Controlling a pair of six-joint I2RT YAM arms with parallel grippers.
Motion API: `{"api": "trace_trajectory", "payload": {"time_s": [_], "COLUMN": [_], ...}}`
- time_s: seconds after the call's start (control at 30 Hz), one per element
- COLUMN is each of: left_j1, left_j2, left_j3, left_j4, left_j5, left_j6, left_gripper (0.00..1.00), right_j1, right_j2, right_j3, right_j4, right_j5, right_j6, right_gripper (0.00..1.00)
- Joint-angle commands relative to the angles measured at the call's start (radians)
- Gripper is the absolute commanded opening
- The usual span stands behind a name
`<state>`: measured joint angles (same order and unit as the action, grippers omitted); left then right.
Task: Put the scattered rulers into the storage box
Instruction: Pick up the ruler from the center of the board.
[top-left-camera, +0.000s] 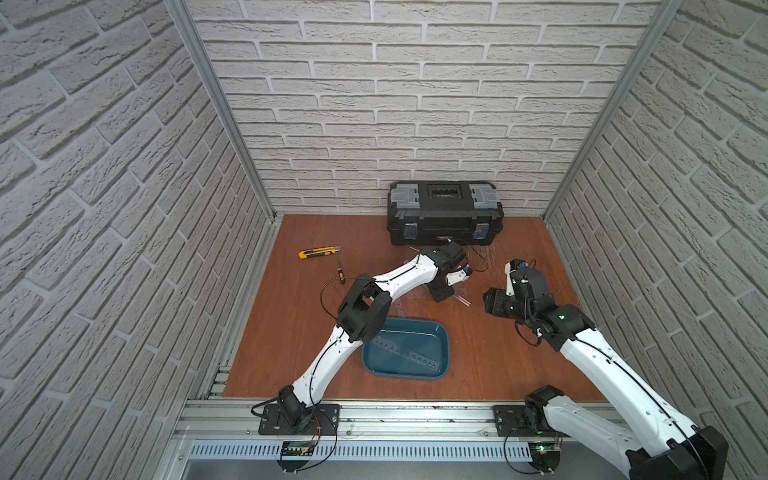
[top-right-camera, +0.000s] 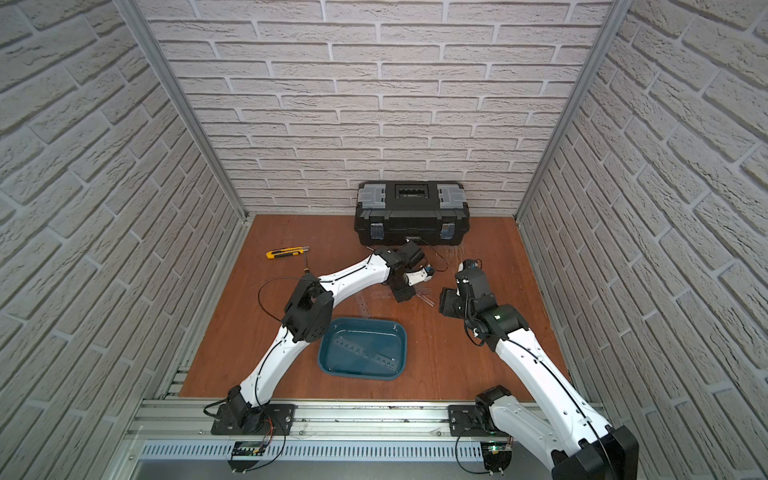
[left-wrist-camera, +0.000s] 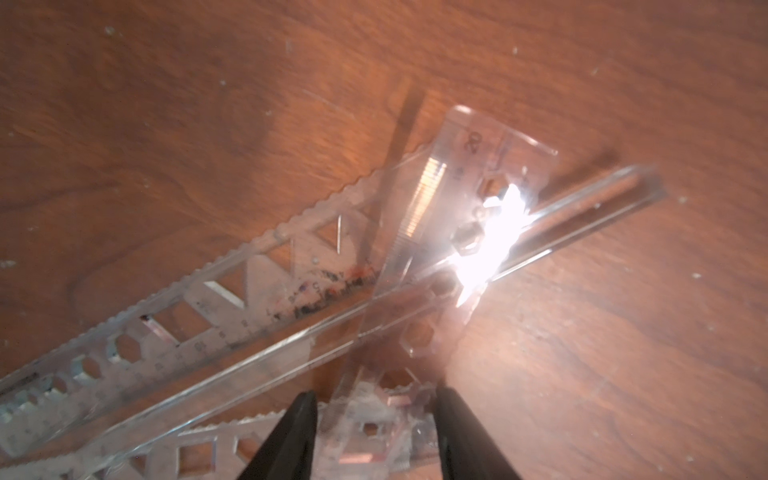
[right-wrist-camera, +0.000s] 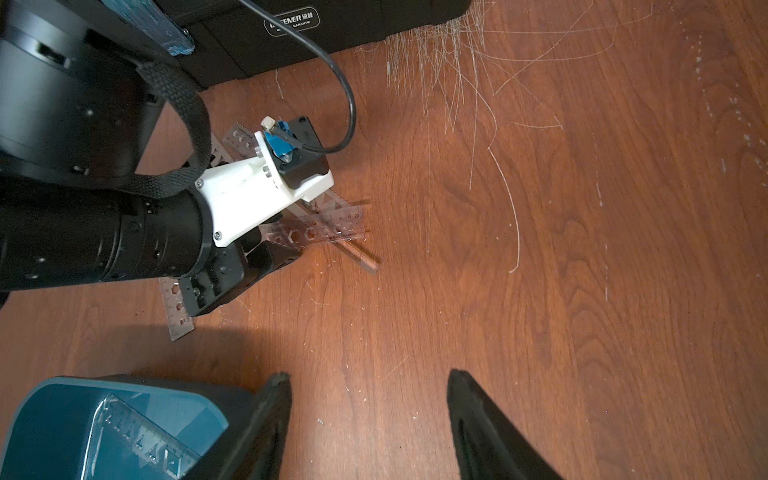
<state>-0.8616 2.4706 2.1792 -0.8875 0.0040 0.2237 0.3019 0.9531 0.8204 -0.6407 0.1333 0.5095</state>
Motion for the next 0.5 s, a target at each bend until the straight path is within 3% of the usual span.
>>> {"api": "trace_trajectory", "payload": {"time_s": [0.0,0.47], "left_j1": [-0.007,-0.010], "left_j2": [-0.012,-0.065], "left_j3": [-0.033,-0.046], "left_j4": [0.008,0.015], "left_j5": [-0.022,-0.032], "left_j6": [0.000,0.001], "left_gripper": [0.49,0.45], "right_j1": [-0.007,-0.007], "right_j2": [-0.020,-0.020], "right_j3": [-0.013,-0.023], "right_j4": [0.003,0.013], "right_j5": [0.003,-0.006], "right_j6": [0.010,0.009], "right_gripper": [0.65,0.65]}}
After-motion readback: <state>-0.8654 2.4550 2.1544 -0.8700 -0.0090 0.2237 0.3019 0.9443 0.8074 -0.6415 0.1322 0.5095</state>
